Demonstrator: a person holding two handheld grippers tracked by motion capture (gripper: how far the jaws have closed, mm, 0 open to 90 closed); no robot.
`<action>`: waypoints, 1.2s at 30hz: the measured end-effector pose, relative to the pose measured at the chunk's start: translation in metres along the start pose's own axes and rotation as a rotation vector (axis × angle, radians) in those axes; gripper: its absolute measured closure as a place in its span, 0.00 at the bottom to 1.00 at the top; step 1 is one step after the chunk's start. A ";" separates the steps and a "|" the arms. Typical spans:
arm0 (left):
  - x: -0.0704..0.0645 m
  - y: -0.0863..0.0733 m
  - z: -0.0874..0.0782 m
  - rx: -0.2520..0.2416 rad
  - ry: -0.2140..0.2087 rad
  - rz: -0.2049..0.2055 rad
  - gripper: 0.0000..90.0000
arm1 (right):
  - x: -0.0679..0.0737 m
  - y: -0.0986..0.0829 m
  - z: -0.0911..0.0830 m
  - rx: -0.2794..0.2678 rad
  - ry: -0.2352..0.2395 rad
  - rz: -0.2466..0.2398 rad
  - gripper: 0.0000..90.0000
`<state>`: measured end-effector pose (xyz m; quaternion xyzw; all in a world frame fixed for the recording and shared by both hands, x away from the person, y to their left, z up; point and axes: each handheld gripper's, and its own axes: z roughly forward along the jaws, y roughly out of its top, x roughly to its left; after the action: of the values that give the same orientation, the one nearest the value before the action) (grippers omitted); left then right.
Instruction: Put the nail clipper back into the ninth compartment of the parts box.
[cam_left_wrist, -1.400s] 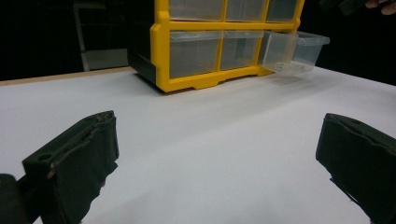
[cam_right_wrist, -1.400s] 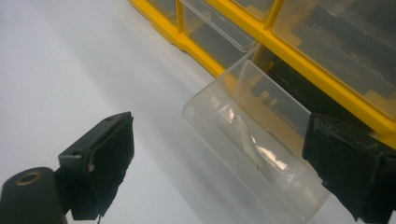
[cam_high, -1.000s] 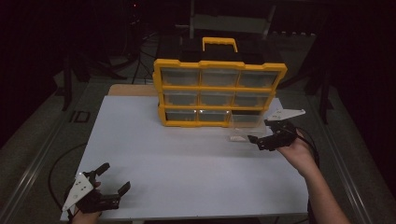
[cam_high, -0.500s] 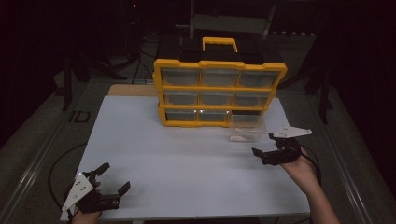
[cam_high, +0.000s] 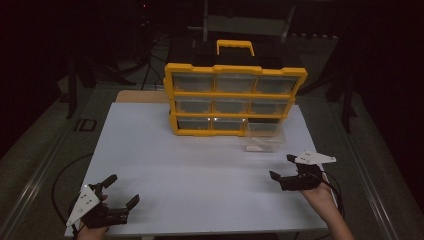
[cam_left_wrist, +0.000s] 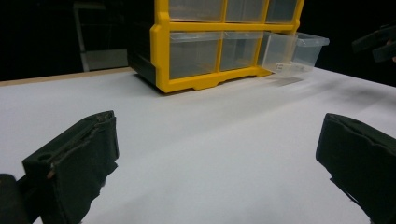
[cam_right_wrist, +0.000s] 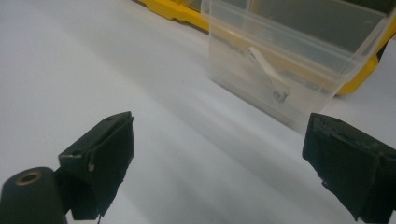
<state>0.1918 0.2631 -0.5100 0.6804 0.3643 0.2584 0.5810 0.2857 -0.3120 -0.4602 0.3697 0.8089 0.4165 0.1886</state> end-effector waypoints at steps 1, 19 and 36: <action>0.000 0.000 0.000 -0.001 0.000 -0.001 0.00 | 0.001 -0.002 0.000 -0.007 0.004 0.000 0.11; 0.000 0.000 0.000 0.000 0.000 -0.001 0.00 | 0.008 -0.027 0.016 -0.099 0.142 -0.033 0.11; -0.001 -0.001 0.001 0.006 -0.009 0.003 0.00 | 0.015 -0.044 0.028 -0.051 0.141 -0.117 0.11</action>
<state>0.1921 0.2617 -0.5109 0.6840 0.3614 0.2551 0.5800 0.2734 -0.3021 -0.5128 0.2866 0.8296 0.4502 0.1644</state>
